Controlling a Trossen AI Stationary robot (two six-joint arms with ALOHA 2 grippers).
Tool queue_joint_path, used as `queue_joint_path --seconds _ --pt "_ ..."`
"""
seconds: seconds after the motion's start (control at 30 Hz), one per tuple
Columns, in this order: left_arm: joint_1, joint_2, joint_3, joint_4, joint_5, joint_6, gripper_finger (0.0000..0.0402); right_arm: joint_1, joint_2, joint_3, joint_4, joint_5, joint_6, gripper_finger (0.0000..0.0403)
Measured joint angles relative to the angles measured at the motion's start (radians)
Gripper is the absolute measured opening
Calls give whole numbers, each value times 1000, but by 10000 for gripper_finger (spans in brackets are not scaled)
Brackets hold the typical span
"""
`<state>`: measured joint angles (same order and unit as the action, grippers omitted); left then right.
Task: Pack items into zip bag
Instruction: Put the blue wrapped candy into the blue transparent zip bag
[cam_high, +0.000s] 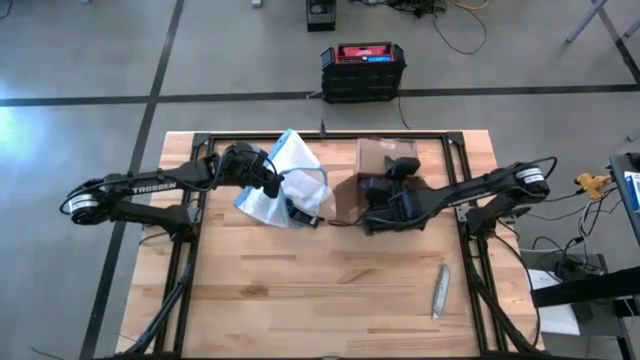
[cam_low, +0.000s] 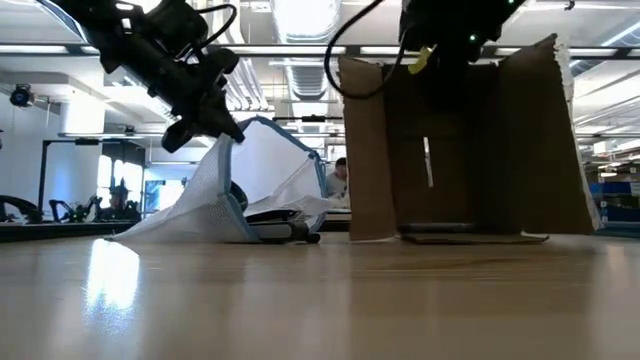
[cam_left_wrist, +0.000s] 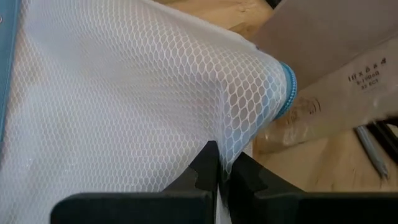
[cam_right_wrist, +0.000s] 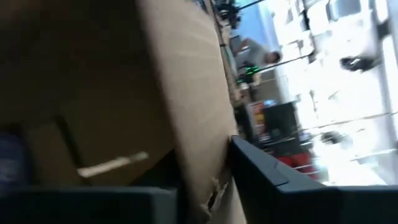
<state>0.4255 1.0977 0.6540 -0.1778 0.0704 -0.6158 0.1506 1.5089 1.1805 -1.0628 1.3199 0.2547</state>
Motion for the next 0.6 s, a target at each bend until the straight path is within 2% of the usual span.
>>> queue_joint_path --seconds 0.1,0.3,0.6 --pt "0 0 0 -5 0 0 0 3 -27 1 2 -34 50 128" --pt "0 0 0 -3 0 0 0 26 -66 8 2 -34 59 196" --pt "0 0 0 -3 0 3 0 111 -107 78 5 -28 -67 282"
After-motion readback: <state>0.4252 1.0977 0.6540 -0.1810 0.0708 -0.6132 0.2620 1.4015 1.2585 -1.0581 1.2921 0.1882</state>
